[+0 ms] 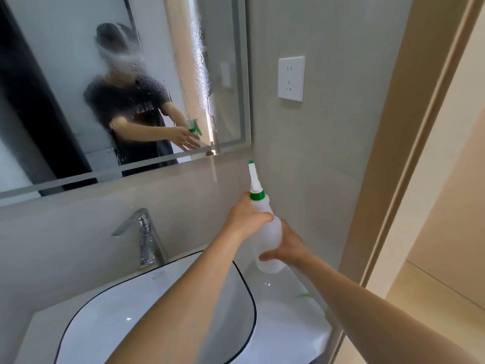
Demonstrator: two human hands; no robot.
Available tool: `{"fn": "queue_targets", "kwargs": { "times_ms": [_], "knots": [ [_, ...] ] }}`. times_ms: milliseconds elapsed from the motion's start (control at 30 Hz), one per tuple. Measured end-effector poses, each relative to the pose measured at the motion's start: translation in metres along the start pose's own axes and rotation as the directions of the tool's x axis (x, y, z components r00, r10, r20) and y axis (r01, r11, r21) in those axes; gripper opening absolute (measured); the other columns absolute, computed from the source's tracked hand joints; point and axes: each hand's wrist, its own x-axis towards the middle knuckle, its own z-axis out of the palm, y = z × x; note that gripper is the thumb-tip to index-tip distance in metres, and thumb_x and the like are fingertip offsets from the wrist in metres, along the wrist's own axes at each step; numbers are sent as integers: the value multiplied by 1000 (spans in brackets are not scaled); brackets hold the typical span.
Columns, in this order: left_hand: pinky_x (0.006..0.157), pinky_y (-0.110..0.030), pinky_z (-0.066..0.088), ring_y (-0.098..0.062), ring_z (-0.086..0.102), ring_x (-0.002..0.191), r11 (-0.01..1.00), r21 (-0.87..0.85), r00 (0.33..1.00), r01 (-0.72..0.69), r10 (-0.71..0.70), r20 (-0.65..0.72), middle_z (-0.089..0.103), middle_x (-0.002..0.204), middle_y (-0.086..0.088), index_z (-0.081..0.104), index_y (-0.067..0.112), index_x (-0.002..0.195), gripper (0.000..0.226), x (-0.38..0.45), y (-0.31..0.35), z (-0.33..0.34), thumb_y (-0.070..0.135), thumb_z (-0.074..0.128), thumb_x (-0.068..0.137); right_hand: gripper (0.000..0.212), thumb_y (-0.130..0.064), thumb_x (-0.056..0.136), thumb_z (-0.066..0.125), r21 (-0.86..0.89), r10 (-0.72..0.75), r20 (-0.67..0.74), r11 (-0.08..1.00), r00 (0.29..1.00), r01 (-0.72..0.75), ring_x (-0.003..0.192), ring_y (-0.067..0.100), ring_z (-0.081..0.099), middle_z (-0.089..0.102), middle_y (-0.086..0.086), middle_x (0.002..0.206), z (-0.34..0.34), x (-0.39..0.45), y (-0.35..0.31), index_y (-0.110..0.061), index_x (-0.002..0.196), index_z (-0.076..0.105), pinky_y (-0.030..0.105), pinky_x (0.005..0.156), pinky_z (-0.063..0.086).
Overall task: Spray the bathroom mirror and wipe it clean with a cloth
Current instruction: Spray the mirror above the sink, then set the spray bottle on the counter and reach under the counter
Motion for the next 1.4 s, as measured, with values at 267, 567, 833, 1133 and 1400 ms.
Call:
{"fn": "queue_targets", "kwargs": {
  "times_ms": [267,567,833,1133,1400],
  "knots": [
    [81,-38,46,-26,55,91,869,-371,944,328,-285,165,59,100,-11,65,13,110,31,-5,-61,30,20,47,86,96,-20,56,93,-34,75,31,997,997,-74,114,23,52,56,-4,120,5,-10,67,-26,135,38,35,89,45],
    [87,-41,45,-26,59,102,625,-589,850,512,-468,242,68,110,-15,65,5,112,40,-13,-116,62,30,35,101,100,-31,51,94,-71,165,87,985,982,-159,111,20,54,59,-6,119,29,-6,122,-27,135,40,33,85,47],
    [104,-42,39,-14,56,111,600,-622,848,502,-484,217,65,113,0,64,16,100,28,-14,-145,86,22,36,101,95,-16,56,93,-64,214,147,976,966,-207,114,20,53,58,-6,118,40,12,156,-28,134,41,30,85,44],
    [116,-51,34,-18,52,128,617,-593,836,518,-511,199,63,132,-4,61,15,128,36,-8,-166,94,24,39,100,94,-11,53,85,-52,238,281,971,930,-233,122,27,48,51,1,124,46,27,170,-23,132,35,44,101,46],
    [116,-48,34,-18,49,131,634,-560,829,534,-522,200,59,138,-4,56,15,137,41,-5,-172,101,25,38,102,95,-14,51,61,-44,261,330,964,907,-262,125,31,46,51,11,130,44,30,183,-14,142,32,44,106,41]
  ]
}}
